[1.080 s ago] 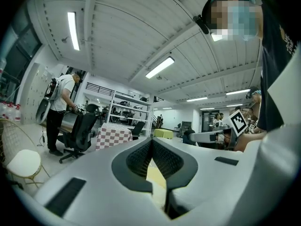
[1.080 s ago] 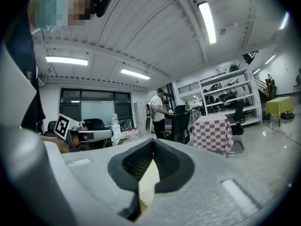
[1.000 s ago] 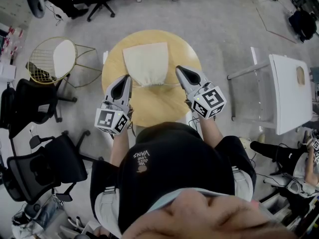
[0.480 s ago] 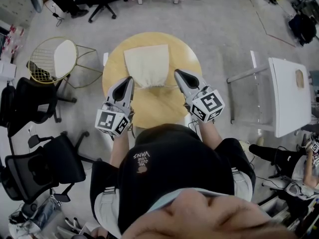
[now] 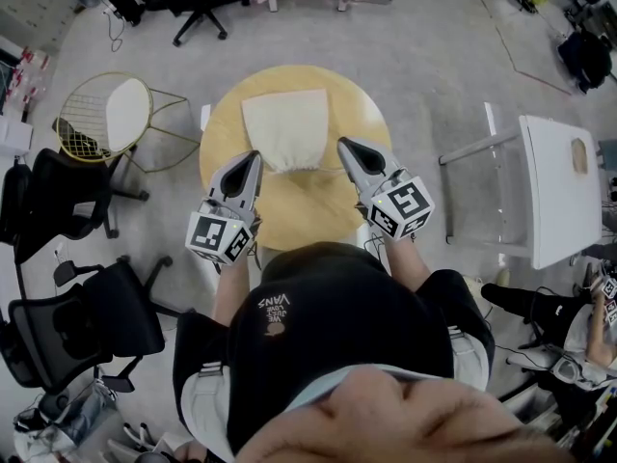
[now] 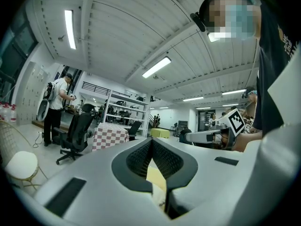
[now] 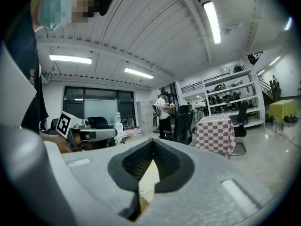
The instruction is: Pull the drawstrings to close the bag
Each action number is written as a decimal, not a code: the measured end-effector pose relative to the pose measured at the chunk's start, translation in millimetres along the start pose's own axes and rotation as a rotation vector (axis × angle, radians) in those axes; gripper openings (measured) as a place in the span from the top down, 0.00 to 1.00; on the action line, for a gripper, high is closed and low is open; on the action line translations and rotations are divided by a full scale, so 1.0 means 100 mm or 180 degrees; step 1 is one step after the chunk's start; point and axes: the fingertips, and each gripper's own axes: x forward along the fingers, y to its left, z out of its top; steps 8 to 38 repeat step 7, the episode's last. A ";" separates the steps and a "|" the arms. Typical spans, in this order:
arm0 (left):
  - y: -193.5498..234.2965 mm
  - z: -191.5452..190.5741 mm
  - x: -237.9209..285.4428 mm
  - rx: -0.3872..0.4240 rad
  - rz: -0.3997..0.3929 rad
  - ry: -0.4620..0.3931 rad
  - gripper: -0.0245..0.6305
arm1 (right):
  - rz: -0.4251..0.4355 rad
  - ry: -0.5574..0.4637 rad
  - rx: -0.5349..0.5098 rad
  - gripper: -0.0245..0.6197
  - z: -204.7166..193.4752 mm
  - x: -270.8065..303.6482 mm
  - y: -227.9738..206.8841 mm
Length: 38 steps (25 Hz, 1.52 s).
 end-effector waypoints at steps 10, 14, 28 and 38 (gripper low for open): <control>-0.02 -0.02 0.02 0.0019 -0.0052 0.0033 0.95 | 0.0018 0.0026 -0.0001 0.97 -0.04 0.03 0.02; -0.02 -0.02 0.02 0.0019 -0.0052 0.0033 0.95 | 0.0018 0.0026 -0.0001 0.97 -0.04 0.03 0.02; -0.02 -0.02 0.02 0.0019 -0.0052 0.0033 0.95 | 0.0018 0.0026 -0.0001 0.97 -0.04 0.03 0.02; -0.02 -0.02 0.02 0.0019 -0.0052 0.0033 0.95 | 0.0018 0.0026 -0.0001 0.97 -0.04 0.03 0.02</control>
